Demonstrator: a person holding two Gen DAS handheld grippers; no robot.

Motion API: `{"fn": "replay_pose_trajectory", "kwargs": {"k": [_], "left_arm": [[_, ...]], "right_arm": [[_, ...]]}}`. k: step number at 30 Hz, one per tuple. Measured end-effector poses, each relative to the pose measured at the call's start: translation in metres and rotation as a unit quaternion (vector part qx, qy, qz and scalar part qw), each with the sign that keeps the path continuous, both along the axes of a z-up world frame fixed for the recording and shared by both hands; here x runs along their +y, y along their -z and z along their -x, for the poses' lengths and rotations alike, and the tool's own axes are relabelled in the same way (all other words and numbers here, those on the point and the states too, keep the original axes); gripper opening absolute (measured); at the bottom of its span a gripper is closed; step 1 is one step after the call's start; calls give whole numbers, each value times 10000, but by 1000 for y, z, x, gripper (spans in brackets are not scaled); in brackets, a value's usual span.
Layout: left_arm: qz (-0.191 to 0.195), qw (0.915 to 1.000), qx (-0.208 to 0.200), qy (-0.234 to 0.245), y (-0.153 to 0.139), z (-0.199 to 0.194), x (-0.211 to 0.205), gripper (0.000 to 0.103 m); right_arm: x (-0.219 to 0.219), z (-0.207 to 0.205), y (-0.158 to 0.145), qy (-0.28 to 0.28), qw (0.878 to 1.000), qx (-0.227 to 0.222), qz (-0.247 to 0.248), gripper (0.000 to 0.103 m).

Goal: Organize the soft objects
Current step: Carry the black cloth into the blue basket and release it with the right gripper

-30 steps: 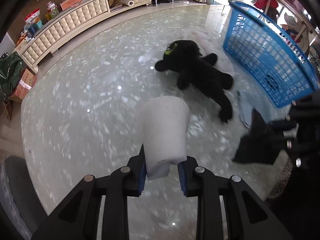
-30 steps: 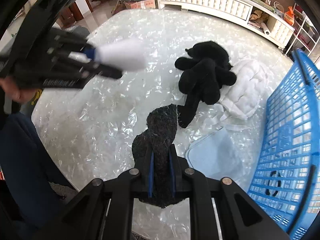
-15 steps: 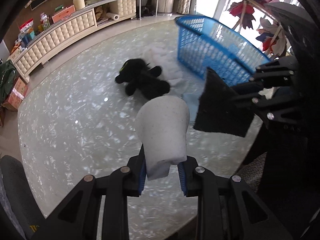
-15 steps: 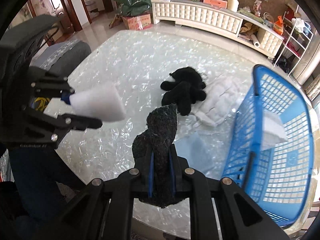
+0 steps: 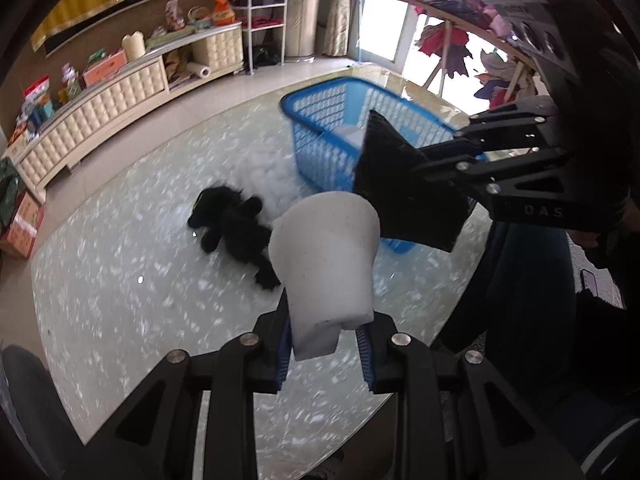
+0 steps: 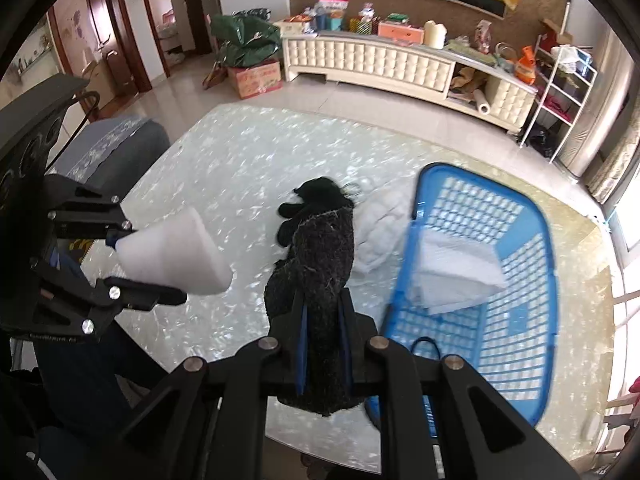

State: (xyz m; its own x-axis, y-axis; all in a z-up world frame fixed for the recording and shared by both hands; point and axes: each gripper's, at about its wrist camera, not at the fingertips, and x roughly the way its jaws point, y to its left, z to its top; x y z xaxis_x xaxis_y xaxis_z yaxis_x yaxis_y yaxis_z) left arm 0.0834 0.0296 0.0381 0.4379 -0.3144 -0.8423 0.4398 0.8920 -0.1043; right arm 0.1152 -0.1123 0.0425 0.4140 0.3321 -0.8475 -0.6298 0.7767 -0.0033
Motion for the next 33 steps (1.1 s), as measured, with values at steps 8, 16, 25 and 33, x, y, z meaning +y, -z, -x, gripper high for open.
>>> {"fn": "replay_pose_trajectory", "kwargs": {"k": [8, 16, 25, 33], "left_arm": [[15, 9994, -127, 315, -8, -23, -38, 26], [42, 9984, -71, 552, -4, -46, -72, 27], [108, 9985, 166, 507, 11, -70, -95, 27], [95, 9985, 316, 448, 16, -81, -98, 27]], "right_arm": [[-36, -12, -12, 298, 9994, -164, -7, 12], [-68, -27, 2, 692, 9974, -14, 206, 12], [-85, -48, 45, 937, 9936, 545, 324, 12], [-79, -63, 70, 849, 9915, 890, 414, 13]]}}
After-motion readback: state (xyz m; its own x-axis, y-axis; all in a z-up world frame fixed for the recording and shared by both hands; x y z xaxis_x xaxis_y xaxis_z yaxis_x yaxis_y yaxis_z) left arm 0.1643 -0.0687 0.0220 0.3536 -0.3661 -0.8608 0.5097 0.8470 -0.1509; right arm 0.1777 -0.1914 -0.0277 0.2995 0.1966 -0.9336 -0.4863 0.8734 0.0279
